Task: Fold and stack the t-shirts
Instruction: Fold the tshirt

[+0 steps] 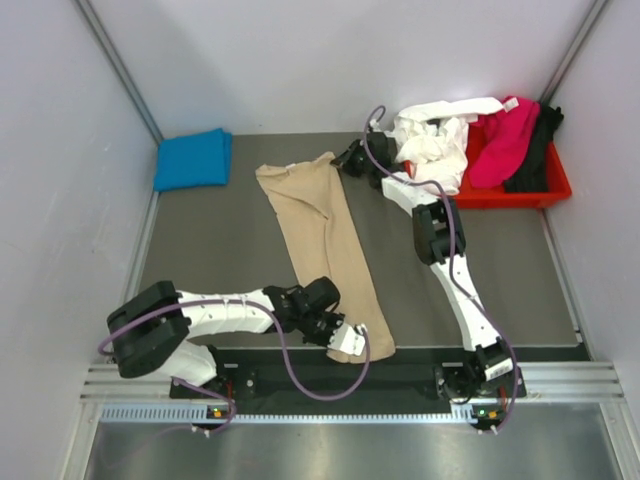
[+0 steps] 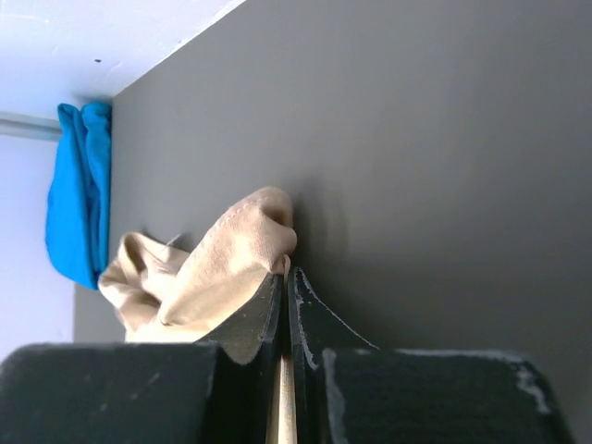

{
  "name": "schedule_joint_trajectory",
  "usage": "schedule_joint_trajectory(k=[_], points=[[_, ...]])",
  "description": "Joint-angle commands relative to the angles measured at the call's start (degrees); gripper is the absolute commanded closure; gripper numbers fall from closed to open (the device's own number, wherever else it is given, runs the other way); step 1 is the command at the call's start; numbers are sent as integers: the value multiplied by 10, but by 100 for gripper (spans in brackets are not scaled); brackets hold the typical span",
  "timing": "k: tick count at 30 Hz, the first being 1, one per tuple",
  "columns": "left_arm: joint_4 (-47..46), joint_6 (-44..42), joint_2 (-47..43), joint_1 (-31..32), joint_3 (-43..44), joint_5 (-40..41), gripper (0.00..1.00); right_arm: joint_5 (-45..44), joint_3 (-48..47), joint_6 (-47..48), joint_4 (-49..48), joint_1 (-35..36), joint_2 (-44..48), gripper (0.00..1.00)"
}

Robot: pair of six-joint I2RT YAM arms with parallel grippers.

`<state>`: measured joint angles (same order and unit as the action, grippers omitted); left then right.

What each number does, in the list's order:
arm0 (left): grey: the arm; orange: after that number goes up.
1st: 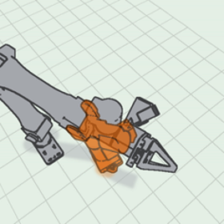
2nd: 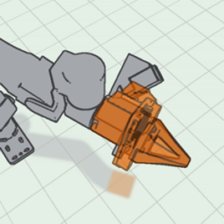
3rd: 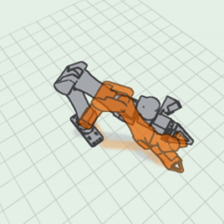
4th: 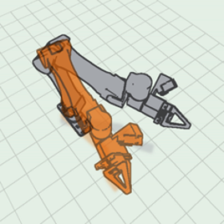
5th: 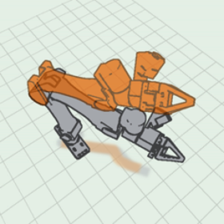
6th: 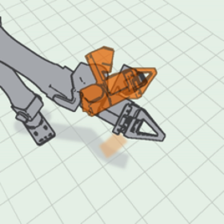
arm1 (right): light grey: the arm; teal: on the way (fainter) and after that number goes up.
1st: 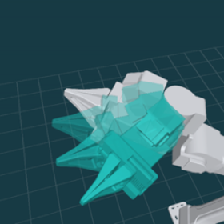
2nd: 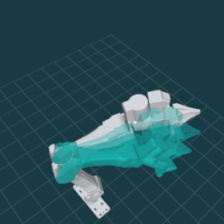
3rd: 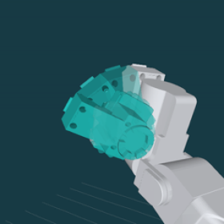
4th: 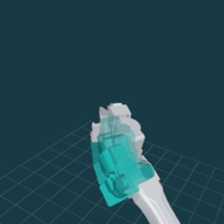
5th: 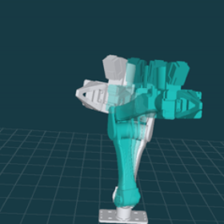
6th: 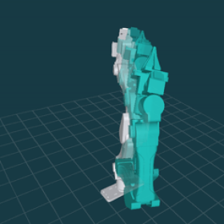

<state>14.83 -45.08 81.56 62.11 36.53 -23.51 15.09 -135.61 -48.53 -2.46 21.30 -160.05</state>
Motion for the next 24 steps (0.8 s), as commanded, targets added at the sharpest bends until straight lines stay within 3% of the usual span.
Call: schedule_joint_trajectory(k=[1, 3, 14, 20, 21, 23, 24], points=[[-14, -43, 33, -13, 14, 97, 100, -26, -1, -49, -73, -4, -4, 100], [27, -65, 20, -22, 14, 128, 100, -44, 4, -68, -84, -7, -4, 100], [177, -174, -54, -113, 26, 101, 100, -162, 122, -61, -98, -33, 97, 100], [195, -187, -1, -120, 64, 83, 92, -155, 115, -59, -98, -35, 95, 100], [198, -188, 6, -124, 65, 85, 85, -155, 113, -57, -100, -34, 95, 100], [208, -186, 6, -129, 64, 90, 72, -154, 109, -49, -100, -34, 95, 90], [215, -184, 6, -130, 64, 91, 63, -154, 110, -47, -100, -34, 95, 73]])
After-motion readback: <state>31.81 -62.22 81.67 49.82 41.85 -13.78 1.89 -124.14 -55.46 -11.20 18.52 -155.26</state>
